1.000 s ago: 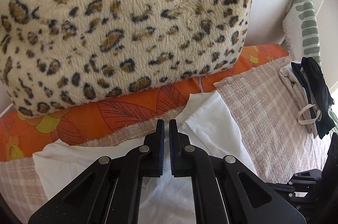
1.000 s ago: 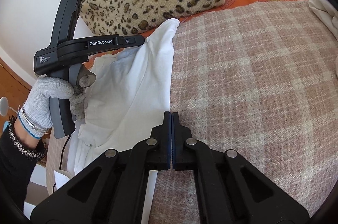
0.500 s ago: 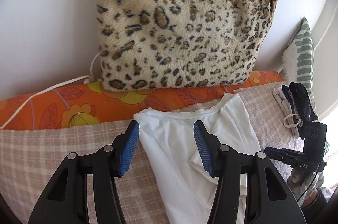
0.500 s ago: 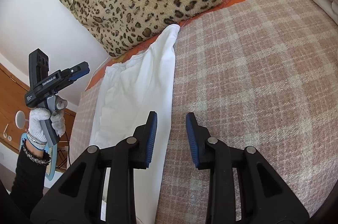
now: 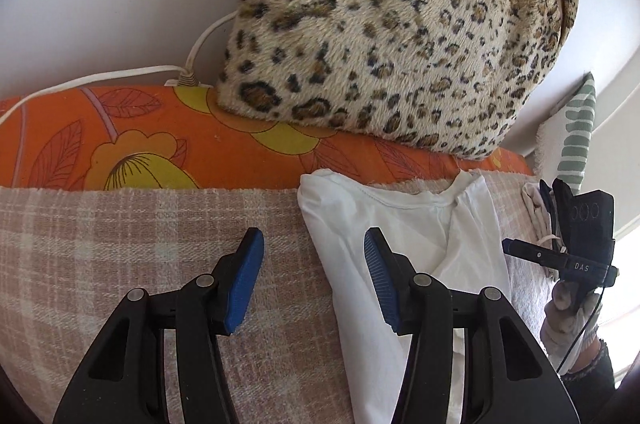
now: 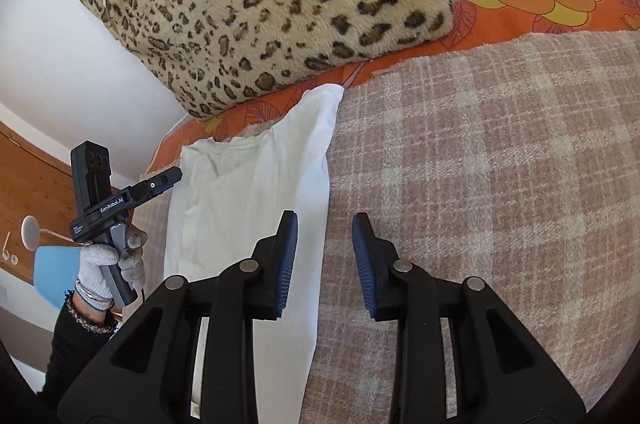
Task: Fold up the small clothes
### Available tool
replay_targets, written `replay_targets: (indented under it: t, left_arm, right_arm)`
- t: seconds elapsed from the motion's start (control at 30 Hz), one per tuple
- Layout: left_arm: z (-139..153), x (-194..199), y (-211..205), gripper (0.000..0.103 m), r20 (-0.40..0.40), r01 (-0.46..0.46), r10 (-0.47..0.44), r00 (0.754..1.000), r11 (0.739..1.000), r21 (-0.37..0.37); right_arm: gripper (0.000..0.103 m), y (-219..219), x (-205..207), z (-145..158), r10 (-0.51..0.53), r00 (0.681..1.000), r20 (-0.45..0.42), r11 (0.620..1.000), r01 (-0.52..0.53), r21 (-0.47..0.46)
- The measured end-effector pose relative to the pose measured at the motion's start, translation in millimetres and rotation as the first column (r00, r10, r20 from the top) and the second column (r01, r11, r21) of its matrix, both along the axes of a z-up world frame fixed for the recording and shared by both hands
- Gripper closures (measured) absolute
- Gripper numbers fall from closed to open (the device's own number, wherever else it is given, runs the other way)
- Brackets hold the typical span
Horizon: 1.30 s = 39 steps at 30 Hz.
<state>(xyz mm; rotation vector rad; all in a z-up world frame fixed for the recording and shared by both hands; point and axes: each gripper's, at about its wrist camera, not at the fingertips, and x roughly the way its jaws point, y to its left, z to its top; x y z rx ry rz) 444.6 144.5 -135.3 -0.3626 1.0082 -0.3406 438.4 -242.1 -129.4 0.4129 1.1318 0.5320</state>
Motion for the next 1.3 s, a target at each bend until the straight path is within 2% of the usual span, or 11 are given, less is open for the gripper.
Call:
replay_targets:
  t: [0.1,0.13,0.17,0.2,0.43,0.6,0.67,0.7,0.73,0.83,1.3]
  left_arm:
    - [0.7,5.5,-3.1,0.055,0.010,0.000,0.000,1.000,1.000,0.002]
    - [0.3,8.1,-4.7,0.059,0.010,0.008,-0.008,1.000,1.000,0.002]
    - [-0.5,10.5,-6.1,0.068,0.004,0.015,-0.015,1.000,1.000,0.000]
    - [-1.0,12.7,-7.6,0.070,0.002,0.019,-0.019,1.000,1.000,-0.003]
    - [-0.8,21.1,-19.6,0.077,0.013,0.044,-0.045,0.999,0.999,0.029]
    - [-2.9,25.1,-20.6,0.094,0.016,0.038,-0.039,0.999,0.999,0.039]
    - [-1.7,24.1,-22.3,0.097,0.029,0.044,-0.046,0.999,0.998,0.051]
    - [-0.6,23.1,-22.1,0.098,0.035,0.046,-0.048,0.998,0.997,0.054]
    - [0.3,24.2,-24.3,0.098,0.038,0.047,-0.049,0.998,0.997,0.056]
    - [5.6,23.1,-23.1,0.099,0.047,0.040,-0.042,0.998,0.999,0.028]
    - [61.7,-5.3,-35.9,0.100,0.144,0.076,-0.073,0.987,0.997,-0.015]
  right_arm:
    - [0.073,2.9,19.1,-2.4,0.004,1.000,-0.009,1.000,-0.004,-0.007]
    - [0.073,3.8,24.9,-2.4,0.005,1.000,-0.009,1.000,-0.005,-0.005]
    - [0.073,4.7,30.7,-2.3,0.004,1.000,-0.008,1.000,-0.004,-0.003]
    - [0.073,5.6,36.0,-2.4,-0.001,1.000,-0.008,1.000,0.001,-0.001]
    - [0.073,15.1,60.8,-5.5,-0.022,1.000,-0.010,0.999,0.022,0.034]
    - [0.073,25.4,66.3,-2.1,-0.008,1.000,0.005,1.000,0.008,-0.002]
    - [0.074,29.8,66.0,0.3,0.003,1.000,0.012,0.999,-0.003,-0.032]
    - [0.078,32.6,65.6,2.0,0.008,1.000,0.021,0.999,-0.007,-0.046]
    - [0.088,35.8,65.0,3.3,0.015,1.000,0.026,0.998,-0.013,-0.060]
    - [0.093,40.3,63.6,8.5,0.012,0.999,0.038,0.997,-0.009,-0.081]
    - [0.097,48.8,30.6,72.4,0.034,0.988,0.150,0.999,-0.027,-0.043]
